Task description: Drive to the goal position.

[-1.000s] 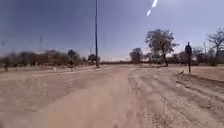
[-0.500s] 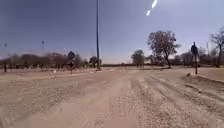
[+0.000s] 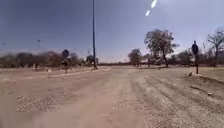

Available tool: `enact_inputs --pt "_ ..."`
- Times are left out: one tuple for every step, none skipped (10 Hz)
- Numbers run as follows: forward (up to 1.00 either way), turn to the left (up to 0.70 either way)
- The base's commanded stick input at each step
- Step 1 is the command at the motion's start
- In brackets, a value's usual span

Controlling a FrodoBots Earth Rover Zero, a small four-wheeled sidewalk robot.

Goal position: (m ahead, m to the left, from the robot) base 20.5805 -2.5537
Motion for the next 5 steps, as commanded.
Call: enact_inputs --pt "0.85 0.0" --pt "0.85 0.0" --pt "0.85 0.0" --pt "0.85 0.0" --pt "0.85 0.0"
